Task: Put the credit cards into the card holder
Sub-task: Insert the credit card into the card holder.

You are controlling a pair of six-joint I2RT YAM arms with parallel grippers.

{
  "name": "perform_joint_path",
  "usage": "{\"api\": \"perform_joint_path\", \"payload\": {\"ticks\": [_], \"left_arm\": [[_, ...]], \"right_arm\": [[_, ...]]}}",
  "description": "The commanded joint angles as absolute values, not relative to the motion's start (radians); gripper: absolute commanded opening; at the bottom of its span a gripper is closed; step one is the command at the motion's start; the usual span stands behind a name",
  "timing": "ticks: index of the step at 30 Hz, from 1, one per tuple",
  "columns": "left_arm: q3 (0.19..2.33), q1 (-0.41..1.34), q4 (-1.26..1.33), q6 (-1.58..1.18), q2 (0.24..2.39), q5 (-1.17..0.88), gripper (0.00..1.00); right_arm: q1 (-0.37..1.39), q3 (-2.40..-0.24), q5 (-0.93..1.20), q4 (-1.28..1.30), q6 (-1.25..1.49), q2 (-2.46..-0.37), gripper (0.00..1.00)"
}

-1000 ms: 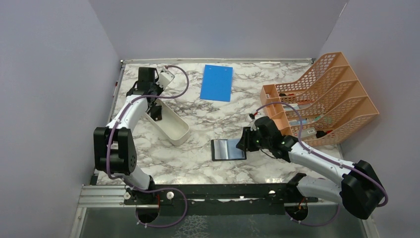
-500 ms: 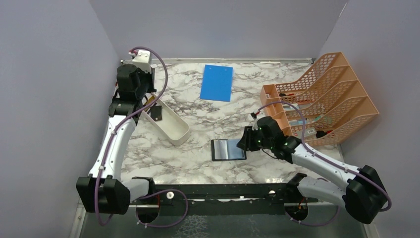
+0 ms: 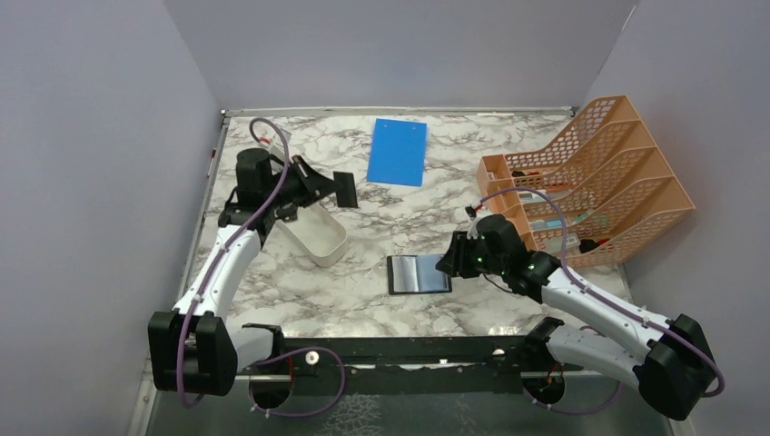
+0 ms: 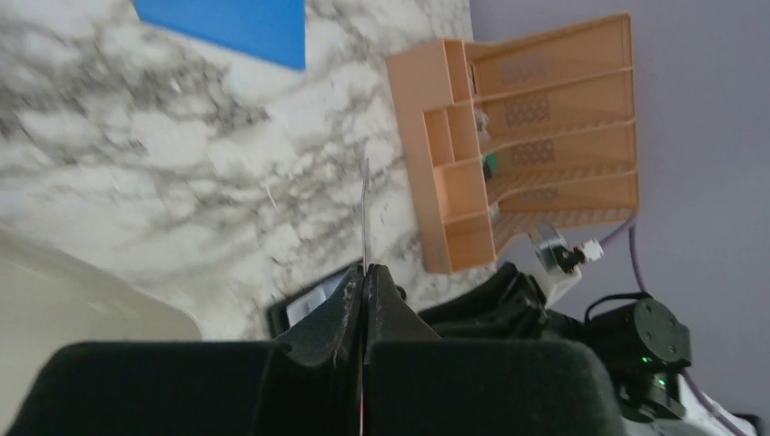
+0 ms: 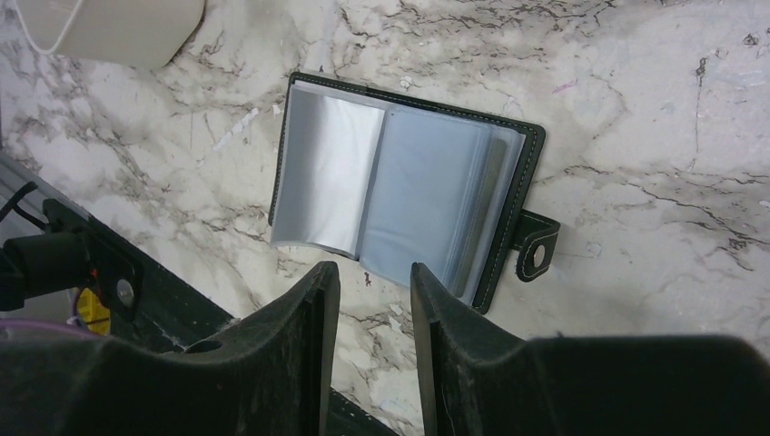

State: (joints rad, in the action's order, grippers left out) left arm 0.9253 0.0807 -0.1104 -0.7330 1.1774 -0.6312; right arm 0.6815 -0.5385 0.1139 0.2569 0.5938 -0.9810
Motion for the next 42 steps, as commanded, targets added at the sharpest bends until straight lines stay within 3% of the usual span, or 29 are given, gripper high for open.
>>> {"api": "perform_joint_path", "payload": {"ticks": [1,17,27,42], "left_arm": [[0.797,0.154,0.055,-0.977,1.114,-0.766,0.0],[0.49,0.448,0.289,-1.105,1.108,-0.565,0.0],[0.496,0.63,0.43,-1.084,1.337,-0.457,0.0],[0.483,0.683,0.588,-1.077,1.545,-0.396,0.0]], "right_arm": [[0.683,-0.557,0.125,0.274,0.631,-0.971,0.4],[0.683,-0.55,0.117,0.219,0.656,-1.027,0.38],[0.683,-0.56,0.036,0.184,0.628,-1.165,0.31],[0.683,-0.512,0.0,0.134,0.638,-1.237,0.3]]}}
